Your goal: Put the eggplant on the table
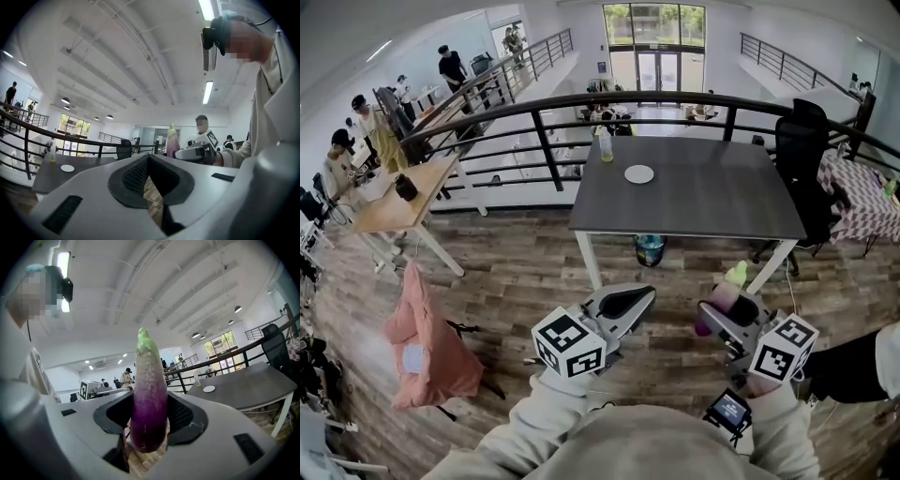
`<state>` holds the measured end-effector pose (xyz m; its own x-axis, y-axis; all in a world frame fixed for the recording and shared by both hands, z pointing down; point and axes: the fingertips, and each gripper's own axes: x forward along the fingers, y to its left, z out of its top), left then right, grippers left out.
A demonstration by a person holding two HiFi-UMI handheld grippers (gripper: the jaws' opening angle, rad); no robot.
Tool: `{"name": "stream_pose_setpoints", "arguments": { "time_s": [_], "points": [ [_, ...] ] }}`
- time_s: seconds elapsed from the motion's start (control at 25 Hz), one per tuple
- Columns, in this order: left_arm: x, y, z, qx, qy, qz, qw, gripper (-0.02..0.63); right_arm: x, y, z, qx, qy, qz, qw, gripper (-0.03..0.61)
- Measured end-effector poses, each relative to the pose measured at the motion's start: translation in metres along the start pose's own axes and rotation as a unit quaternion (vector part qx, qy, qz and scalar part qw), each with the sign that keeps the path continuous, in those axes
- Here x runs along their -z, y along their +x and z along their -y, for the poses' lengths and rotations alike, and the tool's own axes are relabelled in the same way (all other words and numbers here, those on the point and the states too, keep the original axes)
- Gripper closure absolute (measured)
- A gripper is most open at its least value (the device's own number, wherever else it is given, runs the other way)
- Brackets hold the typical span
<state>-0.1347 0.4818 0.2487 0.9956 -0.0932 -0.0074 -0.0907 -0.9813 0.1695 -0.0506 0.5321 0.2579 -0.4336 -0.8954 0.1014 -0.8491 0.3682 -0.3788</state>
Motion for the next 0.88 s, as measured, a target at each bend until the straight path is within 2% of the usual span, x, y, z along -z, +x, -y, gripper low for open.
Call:
{"name": "stream_pose_setpoints", "arguments": {
  "time_s": [0.24,0.48,0.64,0.88],
  "points": [
    [-0.004,0.026,0.005,0.004,0.01,-0.021,0.9997,0.609,0.0,-0.014,0.022,-0.011,0.007,-0.001,1.0,0.364],
    [0.011,0.042,-0.002,-0.008,-0.028,-0.022,0.9993,0.609,-0.011,-0.007,0.04,-0.023,0.013,0.002,1.0,0.364],
    [0.019,0.049,-0.025,-0.018,-0.022,-0.022,0.9994,0.609,-0.008,0.005,0.061,-0.023,0.015,-0.009,1.0,0.364],
    [0.0,0.069,-0.077,-0.024,-0.007,-0.005,0.9997,0.609,-0.019,0.043,0.087,-0.017,0.017,-0.017,1.0,0.364]
  ]
}}
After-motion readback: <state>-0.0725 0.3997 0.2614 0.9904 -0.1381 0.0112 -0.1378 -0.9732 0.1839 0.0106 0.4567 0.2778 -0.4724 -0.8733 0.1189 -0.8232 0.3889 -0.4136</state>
